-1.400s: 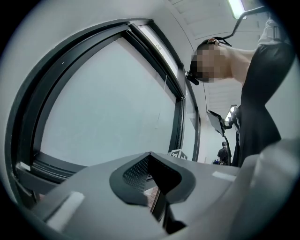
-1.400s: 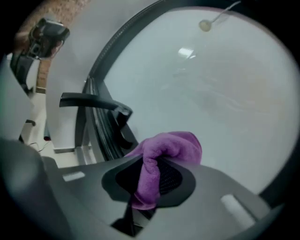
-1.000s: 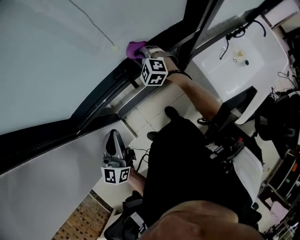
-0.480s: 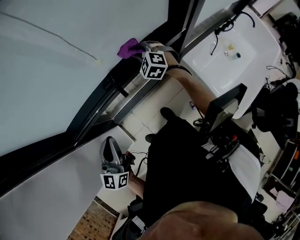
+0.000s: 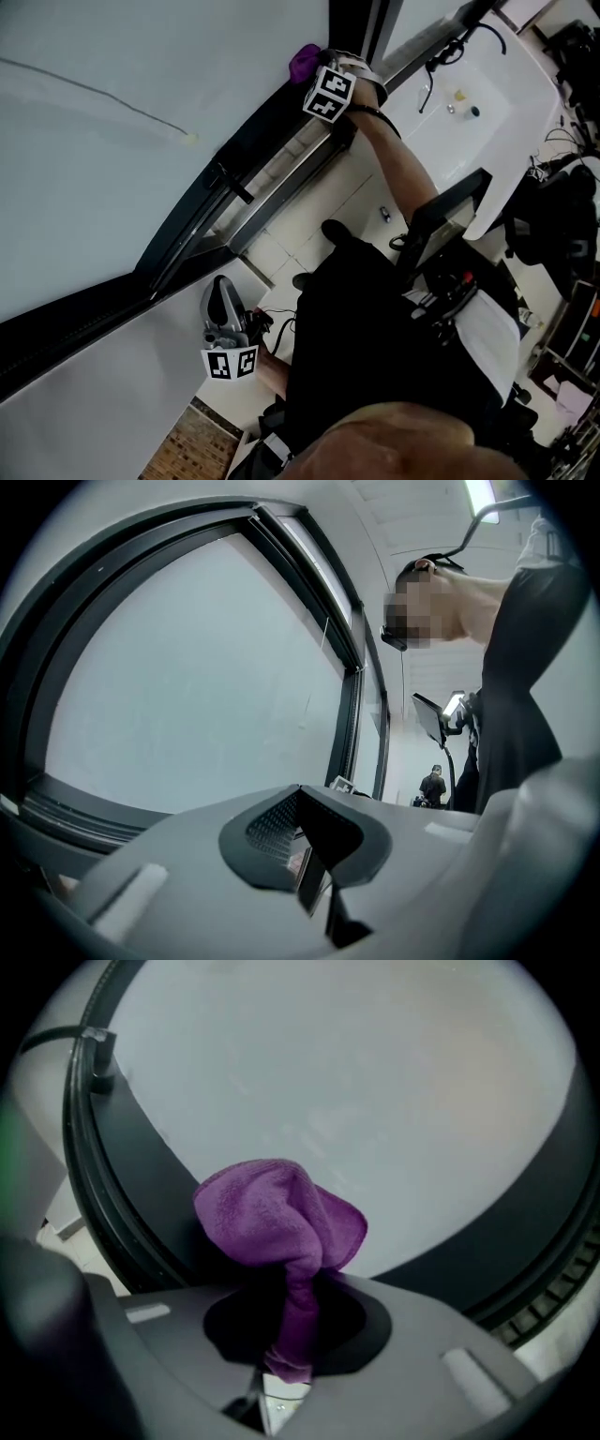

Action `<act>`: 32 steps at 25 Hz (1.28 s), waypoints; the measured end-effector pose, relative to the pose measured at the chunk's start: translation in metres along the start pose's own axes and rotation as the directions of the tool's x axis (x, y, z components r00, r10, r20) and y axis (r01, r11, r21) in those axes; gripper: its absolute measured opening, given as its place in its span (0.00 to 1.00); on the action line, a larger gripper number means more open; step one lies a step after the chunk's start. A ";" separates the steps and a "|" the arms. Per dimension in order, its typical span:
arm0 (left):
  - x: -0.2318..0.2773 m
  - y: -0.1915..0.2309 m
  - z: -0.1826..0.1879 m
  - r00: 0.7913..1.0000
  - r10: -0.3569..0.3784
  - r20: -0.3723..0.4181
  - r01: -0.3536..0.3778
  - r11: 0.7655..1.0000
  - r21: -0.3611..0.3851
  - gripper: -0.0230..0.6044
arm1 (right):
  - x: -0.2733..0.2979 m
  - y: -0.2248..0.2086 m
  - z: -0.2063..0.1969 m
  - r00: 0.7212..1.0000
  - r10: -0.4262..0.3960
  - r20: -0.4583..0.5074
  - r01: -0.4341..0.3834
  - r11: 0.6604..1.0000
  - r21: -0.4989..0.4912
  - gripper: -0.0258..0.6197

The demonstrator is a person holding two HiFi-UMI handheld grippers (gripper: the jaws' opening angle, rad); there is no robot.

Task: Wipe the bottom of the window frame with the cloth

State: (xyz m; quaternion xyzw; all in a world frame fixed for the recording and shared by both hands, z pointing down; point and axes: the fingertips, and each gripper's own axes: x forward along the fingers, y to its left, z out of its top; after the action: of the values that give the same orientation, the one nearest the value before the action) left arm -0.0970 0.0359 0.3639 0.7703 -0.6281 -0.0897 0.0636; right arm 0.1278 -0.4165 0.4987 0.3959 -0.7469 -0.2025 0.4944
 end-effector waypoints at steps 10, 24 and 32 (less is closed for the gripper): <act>0.002 -0.005 -0.001 1.000 0.016 0.020 -0.016 1.000 0.003 0.02 | 0.024 -0.029 -0.025 0.984 -0.123 -0.127 0.131 0.990 0.049 0.13; -0.010 0.007 0.005 0.999 0.029 0.032 -0.028 1.000 -0.007 0.02 | -0.099 0.142 0.153 0.727 0.401 0.556 -0.566 0.810 0.155 0.14; -0.018 0.011 0.007 0.998 0.062 0.026 -0.062 0.998 -0.013 0.02 | -0.082 0.146 0.144 0.827 0.367 0.425 -0.392 0.919 -0.031 0.14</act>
State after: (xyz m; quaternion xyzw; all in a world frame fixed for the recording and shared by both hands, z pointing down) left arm -0.1128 0.0513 0.3604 0.7488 -0.6519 -0.1017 0.0627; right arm -0.0425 -0.2758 0.4908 0.2003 -0.9051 -0.1592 0.3395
